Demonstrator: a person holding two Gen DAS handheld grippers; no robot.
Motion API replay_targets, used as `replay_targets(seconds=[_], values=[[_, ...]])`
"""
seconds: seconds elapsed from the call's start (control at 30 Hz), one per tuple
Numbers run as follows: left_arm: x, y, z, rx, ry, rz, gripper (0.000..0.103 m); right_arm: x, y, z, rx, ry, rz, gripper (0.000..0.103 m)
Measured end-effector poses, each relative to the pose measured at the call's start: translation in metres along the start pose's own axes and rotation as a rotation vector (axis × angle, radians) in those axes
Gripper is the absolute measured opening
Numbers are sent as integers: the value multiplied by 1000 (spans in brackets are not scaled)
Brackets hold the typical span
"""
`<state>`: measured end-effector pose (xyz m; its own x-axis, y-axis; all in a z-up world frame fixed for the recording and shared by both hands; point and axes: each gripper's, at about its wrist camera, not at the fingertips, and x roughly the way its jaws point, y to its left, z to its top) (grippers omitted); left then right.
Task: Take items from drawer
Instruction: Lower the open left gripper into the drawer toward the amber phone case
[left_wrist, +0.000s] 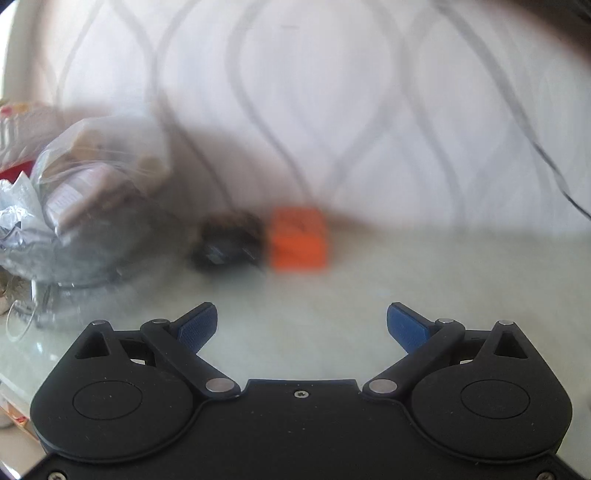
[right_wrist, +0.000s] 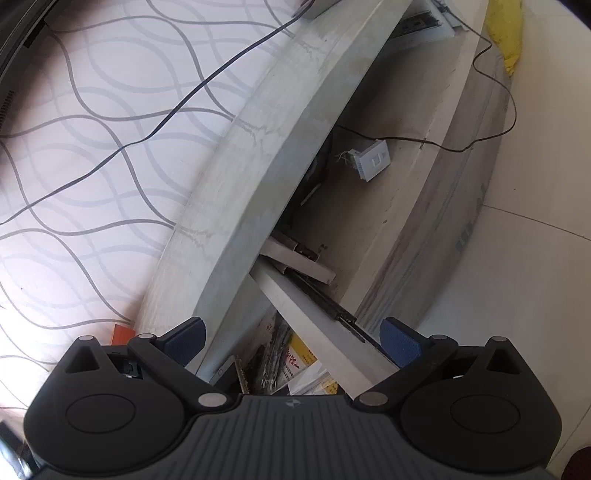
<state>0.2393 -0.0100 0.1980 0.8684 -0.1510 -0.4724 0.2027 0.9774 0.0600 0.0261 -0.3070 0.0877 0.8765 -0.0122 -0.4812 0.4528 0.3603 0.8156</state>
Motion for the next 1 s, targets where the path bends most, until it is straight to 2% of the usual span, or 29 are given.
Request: replay_targets(seconds=[0.17, 0.23, 0.33, 0.4, 0.5, 0.7, 0.8, 1.0], values=[[-42, -59, -45, 217, 58, -95, 100, 5, 2, -2, -3, 19, 14, 103], [-44, -71, -55, 235, 123, -143, 100, 5, 1, -1, 0, 20, 17, 103], [-31, -82, -69, 206, 265, -198, 100, 3, -1, 0, 8, 17, 19, 103], [-21, -89, -78, 193, 353, -232, 96, 3, -2, 0, 13, 16, 22, 103], [-2, -103, -88, 211, 411, -224, 95, 3, -4, 2, 21, 22, 27, 103], [34, -123, -101, 169, 561, -243, 95, 2, -10, 5, 43, 17, 27, 103], [42, -126, -107, 125, 610, -262, 95, 4, -13, 7, 54, 21, 28, 103], [52, -127, -107, 60, 637, -324, 96, 10, -19, 8, 73, 38, 23, 103]])
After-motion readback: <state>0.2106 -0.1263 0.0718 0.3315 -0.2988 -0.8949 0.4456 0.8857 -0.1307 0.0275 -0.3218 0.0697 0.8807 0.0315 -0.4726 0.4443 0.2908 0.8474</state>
